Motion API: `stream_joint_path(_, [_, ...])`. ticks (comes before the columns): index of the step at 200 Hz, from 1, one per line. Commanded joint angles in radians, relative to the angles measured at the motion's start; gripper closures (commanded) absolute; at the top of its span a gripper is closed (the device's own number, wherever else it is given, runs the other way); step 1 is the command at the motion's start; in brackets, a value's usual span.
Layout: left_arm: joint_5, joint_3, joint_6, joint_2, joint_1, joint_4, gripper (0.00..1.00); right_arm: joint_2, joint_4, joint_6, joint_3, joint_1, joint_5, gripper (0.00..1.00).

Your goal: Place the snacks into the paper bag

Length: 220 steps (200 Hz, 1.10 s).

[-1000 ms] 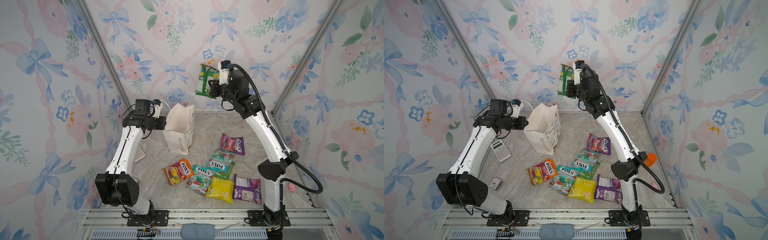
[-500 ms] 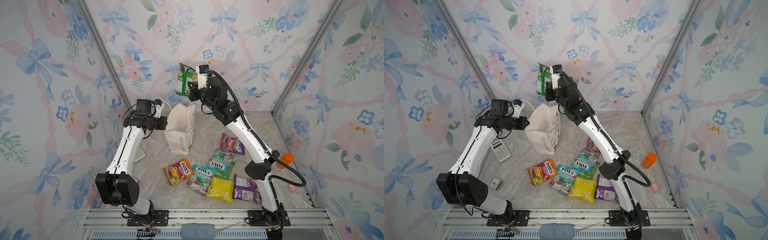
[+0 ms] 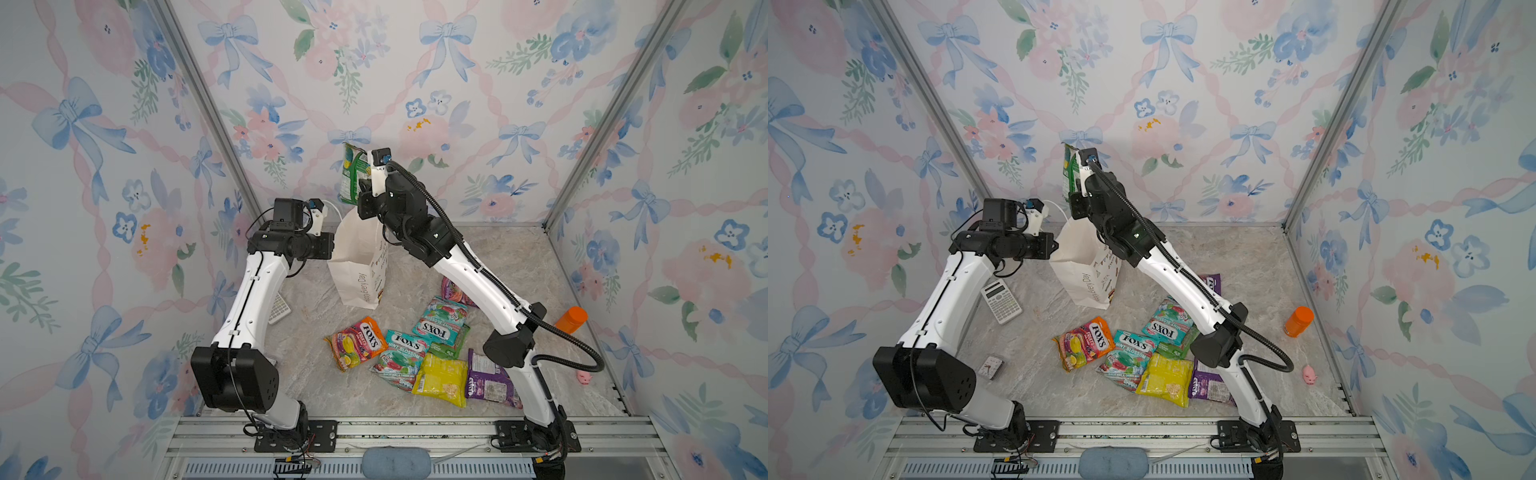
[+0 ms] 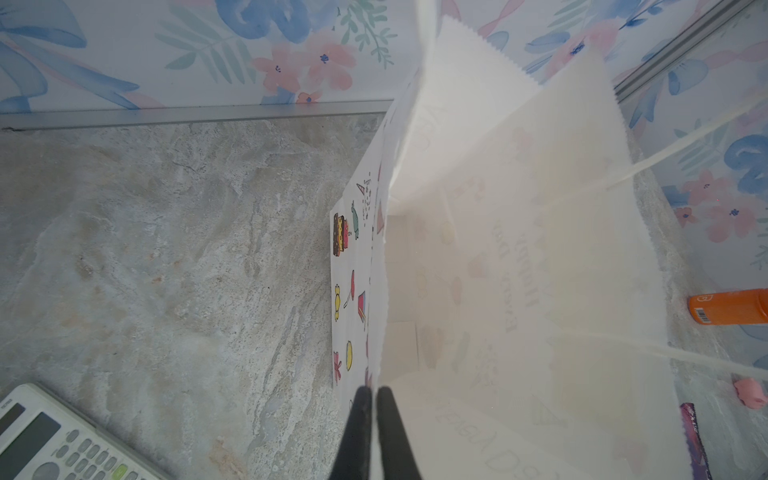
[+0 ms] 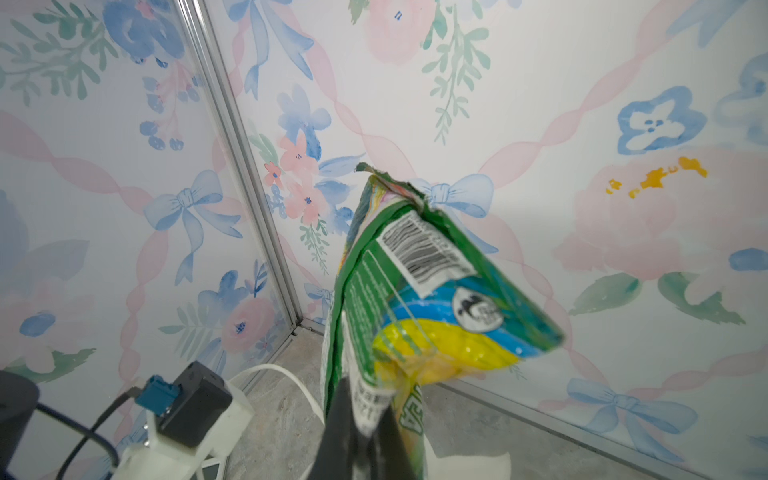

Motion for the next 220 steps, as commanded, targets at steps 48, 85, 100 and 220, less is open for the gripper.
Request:
stream_joint_path(48, [-0.013, -0.016, -0.021, 0.004, 0.008, 0.012, 1.00, -0.200, 0.114, -0.033, -0.254, 0.003, 0.081, 1.00])
stream_joint_path(85, [-0.021, -0.015, -0.024, 0.002, 0.014, 0.012, 1.00, -0.248, 0.104, -0.014, -0.345, 0.004, 0.066, 1.00])
stream_joint_path(100, [-0.018, -0.014, -0.026, 0.003, 0.015, 0.013, 1.00, -0.255, 0.101, -0.006, -0.368, 0.006, 0.063, 1.00])
stream_joint_path(220, [-0.001, -0.013, -0.031, -0.003, 0.015, 0.013, 1.00, -0.155, 0.008, 0.079, -0.287, 0.019, -0.031, 1.00])
